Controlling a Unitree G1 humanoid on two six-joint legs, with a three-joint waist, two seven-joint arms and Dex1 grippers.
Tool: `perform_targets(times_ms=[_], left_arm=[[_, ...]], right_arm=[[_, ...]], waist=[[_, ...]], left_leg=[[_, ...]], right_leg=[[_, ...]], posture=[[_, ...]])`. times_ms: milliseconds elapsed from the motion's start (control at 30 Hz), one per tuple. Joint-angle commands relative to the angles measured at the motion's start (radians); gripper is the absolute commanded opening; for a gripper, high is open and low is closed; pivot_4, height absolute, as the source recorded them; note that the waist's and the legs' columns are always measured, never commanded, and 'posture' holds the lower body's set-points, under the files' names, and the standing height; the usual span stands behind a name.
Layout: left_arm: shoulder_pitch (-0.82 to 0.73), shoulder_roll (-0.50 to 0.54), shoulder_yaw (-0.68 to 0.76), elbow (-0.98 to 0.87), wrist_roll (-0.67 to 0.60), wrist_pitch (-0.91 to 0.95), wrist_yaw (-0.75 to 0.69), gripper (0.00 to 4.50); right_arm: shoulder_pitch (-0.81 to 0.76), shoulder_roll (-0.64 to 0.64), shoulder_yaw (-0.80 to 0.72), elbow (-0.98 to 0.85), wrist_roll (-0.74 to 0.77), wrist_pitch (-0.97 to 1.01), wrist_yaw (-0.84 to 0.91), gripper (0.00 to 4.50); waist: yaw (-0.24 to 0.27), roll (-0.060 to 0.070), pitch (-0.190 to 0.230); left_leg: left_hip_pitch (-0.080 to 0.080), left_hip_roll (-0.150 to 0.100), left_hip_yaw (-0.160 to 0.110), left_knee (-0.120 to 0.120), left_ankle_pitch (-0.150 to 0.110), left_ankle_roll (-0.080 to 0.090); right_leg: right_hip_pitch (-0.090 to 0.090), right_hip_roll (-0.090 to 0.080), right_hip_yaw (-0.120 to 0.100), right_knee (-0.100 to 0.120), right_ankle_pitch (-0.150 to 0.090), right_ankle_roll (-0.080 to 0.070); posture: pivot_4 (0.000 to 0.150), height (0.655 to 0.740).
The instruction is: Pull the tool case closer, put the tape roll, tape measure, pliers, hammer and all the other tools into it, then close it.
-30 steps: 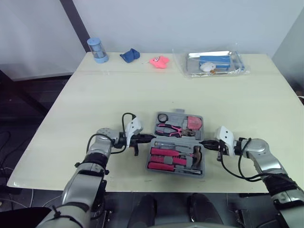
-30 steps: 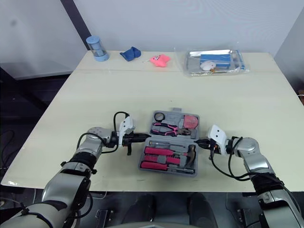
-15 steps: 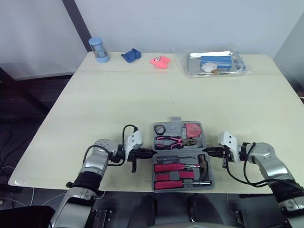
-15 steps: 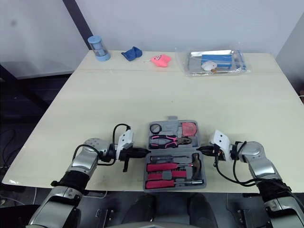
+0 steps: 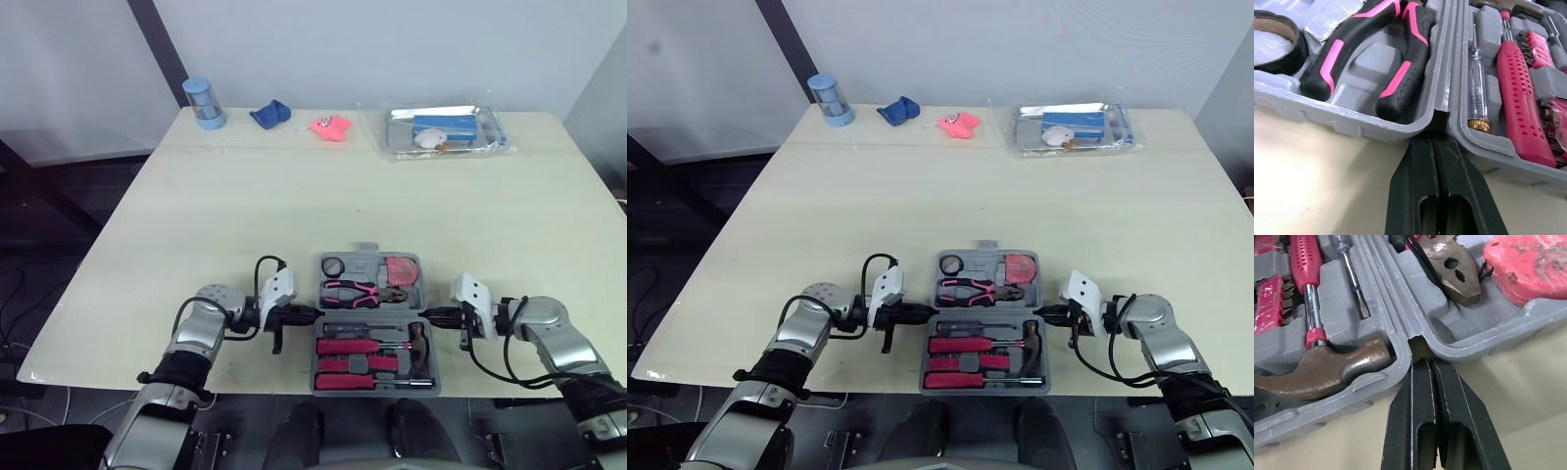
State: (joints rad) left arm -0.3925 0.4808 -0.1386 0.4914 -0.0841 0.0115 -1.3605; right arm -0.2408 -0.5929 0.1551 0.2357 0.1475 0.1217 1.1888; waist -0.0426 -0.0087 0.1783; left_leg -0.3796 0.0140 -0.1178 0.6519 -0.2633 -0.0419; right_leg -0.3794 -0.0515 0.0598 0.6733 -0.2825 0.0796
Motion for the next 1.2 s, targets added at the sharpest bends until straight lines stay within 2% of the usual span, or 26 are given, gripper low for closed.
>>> perform_targets(times_ms=[33,500,733,967,1067,1133,1167,1200], left_arm=[[-0.024,-0.024,-0.013,0.0,-0.014,-0.016,0.026,0.0],[-0.007,-0.009,-0.016,-0.013,-0.017,-0.019,0.02,0.0],[-0.024,0.014,0.035,0.021,-0.028,-0.041,0.067,0.0],[0.025,0.087,0.083,-0.032,-0.076,-0.063,0.063,0.0],[0.081,0.106,0.093,-0.155,-0.135,-0.019,0.037,0.0],[0.128,0.115,0.086,-0.277,-0.185,0.034,0.015,0.0],[0.148,0.117,0.08,-0.333,-0.208,0.064,0.007,0.0],[0.165,0.119,0.071,-0.384,-0.226,0.092,0.002,0.0]], right_arm=[[0.003,0.021,0.015,-0.069,0.036,-0.009,0.02,0.07],[-0.018,0.034,0.001,-0.028,0.007,-0.064,-0.022,0.07],[0.0,0.0,-0.041,-0.013,0.018,-0.061,-0.034,0.07],[0.002,-0.059,-0.127,-0.007,0.102,0.04,-0.022,0.07],[-0.028,-0.064,-0.166,0.002,0.149,0.122,-0.031,0.77],[-0.07,-0.054,-0.192,0.02,0.189,0.202,-0.047,1.93],[-0.094,-0.047,-0.201,0.031,0.211,0.25,-0.054,2.21],[-0.116,-0.043,-0.2,0.037,0.226,0.308,-0.061,2.81]], waist=[[0.0,0.0,0.0],[-0.002,0.0,0.0],[-0.002,0.0,0.0],[-0.002,0.0,0.0],[-0.001,0.0,0.0],[-0.001,0.0,0.0],[-0.002,-0.001,0.001],[-0.002,0.0,0.001]], left_leg=[[0.0,0.0,0.0,0.0,0.0,0.0],[0.0,0.0,0.0,0.0,0.0,0.0],[0.0,0.0,0.0,0.0,0.0,0.0],[0.0,0.0,0.0,0.0,0.0,0.0],[0.0,0.0,0.0,0.0,0.0,0.0],[0.0,0.0,0.0,0.0,0.0,0.0],[0.0,0.0,0.0,0.0,0.0,0.0],[0.0,0.001,0.0,0.0,0.0,0.0]], right_leg=[[0.0,0.0,0.0,0.0,0.0,0.0],[0.0,0.0,0.0,0.0,0.0,0.0],[0.0,0.0,0.0,0.001,0.0,0.0],[0.0,0.0,0.0,0.0,0.0,0.0],[0.0,0.0,0.0,0.0,0.0,0.0],[0.0,0.0,0.0,0.0,0.0,0.0],[0.0,0.0,0.0,0.0,0.0,0.0],[0.0,0.0,0.0,0.0,0.0,0.0]], posture=[[0.15,0.74],[0.15,0.74],[0.15,0.74],[0.15,0.74],[0.15,0.74],[0.15,0.74],[0.15,0.74],[0.15,0.74]])
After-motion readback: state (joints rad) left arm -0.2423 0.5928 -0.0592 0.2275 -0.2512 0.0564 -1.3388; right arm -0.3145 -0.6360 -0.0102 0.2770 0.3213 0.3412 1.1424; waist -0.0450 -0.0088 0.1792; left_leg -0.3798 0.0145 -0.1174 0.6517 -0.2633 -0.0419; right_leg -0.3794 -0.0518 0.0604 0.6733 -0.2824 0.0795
